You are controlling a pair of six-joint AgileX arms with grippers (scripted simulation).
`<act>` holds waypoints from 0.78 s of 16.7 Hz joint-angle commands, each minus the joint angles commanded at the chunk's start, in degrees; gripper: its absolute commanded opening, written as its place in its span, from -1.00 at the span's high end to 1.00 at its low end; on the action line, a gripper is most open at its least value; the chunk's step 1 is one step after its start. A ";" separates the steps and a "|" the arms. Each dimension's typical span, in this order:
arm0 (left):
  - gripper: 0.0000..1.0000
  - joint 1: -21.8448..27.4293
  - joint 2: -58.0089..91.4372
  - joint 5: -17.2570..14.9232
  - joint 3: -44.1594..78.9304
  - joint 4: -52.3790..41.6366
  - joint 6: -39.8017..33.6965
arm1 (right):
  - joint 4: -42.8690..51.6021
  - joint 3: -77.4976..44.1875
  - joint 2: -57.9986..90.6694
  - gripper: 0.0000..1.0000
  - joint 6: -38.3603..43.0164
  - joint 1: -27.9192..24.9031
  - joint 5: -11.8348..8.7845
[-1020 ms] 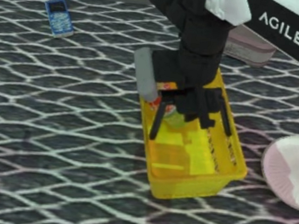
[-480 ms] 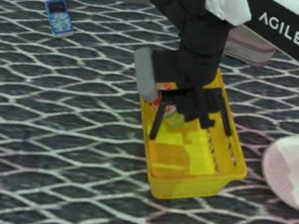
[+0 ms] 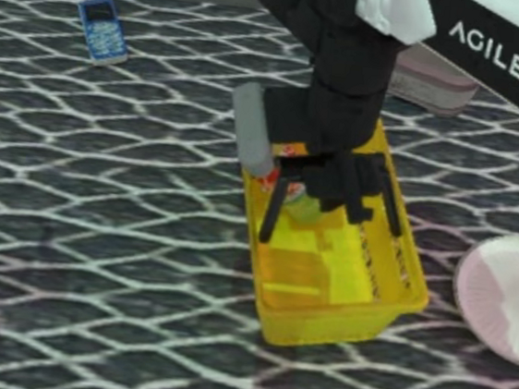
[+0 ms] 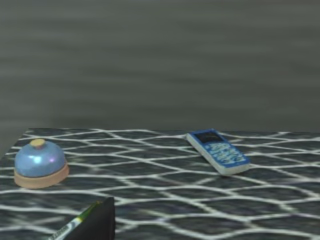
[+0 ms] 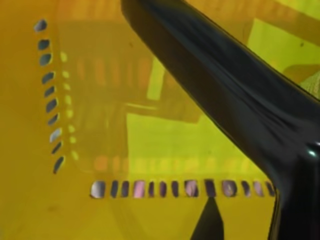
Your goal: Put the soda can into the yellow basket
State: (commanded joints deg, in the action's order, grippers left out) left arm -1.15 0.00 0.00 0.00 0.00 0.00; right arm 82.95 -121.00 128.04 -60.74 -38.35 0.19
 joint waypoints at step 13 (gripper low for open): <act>-1.00 0.00 0.00 0.00 0.00 0.00 0.00 | 1.03 -1.07 0.15 1.00 -0.27 0.18 0.05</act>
State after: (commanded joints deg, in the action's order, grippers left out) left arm -1.15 0.00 0.00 0.00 0.00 0.00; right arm 83.99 -122.08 128.19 -61.01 -38.17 0.24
